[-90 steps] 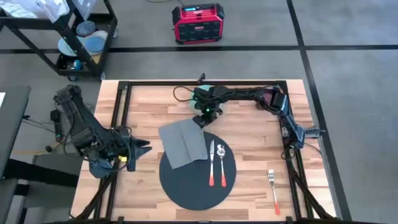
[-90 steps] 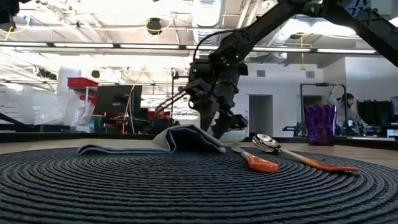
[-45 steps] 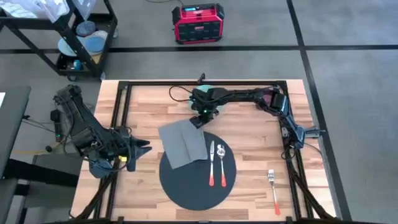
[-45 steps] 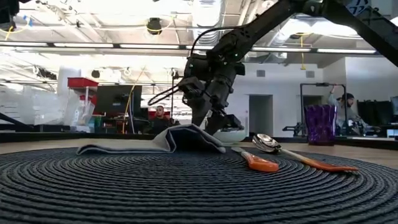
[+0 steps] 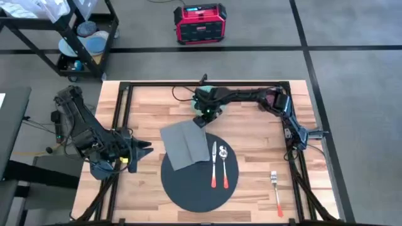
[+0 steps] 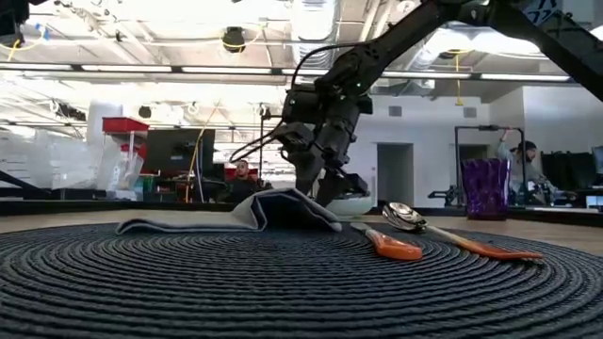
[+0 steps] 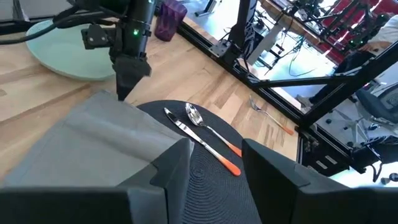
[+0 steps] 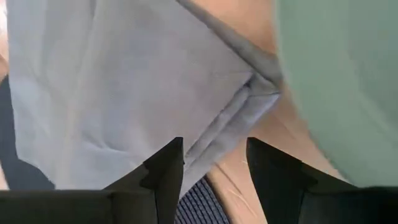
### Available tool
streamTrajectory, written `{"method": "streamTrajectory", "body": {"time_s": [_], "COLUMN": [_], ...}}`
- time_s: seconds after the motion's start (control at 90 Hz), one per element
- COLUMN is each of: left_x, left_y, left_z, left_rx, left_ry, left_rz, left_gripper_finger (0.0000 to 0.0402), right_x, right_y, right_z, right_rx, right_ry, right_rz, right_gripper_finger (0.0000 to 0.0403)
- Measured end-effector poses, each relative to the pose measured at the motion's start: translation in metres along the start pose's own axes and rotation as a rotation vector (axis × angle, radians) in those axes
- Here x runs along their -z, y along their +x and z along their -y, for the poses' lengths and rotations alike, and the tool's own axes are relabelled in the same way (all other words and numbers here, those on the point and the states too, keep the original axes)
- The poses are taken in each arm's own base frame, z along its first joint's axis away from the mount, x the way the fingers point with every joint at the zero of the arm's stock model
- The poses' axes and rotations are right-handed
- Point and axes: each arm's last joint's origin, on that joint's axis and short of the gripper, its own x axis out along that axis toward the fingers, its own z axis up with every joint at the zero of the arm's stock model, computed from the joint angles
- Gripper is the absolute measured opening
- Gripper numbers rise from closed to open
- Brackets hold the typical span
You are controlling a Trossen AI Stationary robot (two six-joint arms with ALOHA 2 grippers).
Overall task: Set table place
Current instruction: Fold the gray table napkin
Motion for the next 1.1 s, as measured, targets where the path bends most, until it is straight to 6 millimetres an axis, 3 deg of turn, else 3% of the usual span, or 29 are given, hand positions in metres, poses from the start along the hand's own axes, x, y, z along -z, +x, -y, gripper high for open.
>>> {"method": "streamTrajectory", "body": {"time_s": [0.656,0.789,0.933,1.1], "left_x": [0.0,0.0,0.0,0.0], "left_y": [0.0,0.0,0.0,0.0], "left_z": [-0.001,-0.001,0.0,-0.001], "left_rx": [-0.003,-0.003,-0.003,-0.004], "left_ry": [0.004,0.019,0.019,0.024], "left_rz": [-0.001,-0.001,0.0,-0.001], "left_gripper_finger": [0.013,0.013,0.013,0.013], "right_x": [0.003,0.005,0.008,0.008], "right_y": [0.003,0.012,0.02,0.021], "right_z": [-0.005,-0.004,-0.003,-0.003], "right_rx": [0.055,0.073,0.059,0.065], "right_ry": [0.011,0.028,0.039,0.057], "right_rz": [0.022,-0.001,-0.049,-0.056], "right_gripper_finger": [0.0162,0.0157,0.0129,0.0065]}}
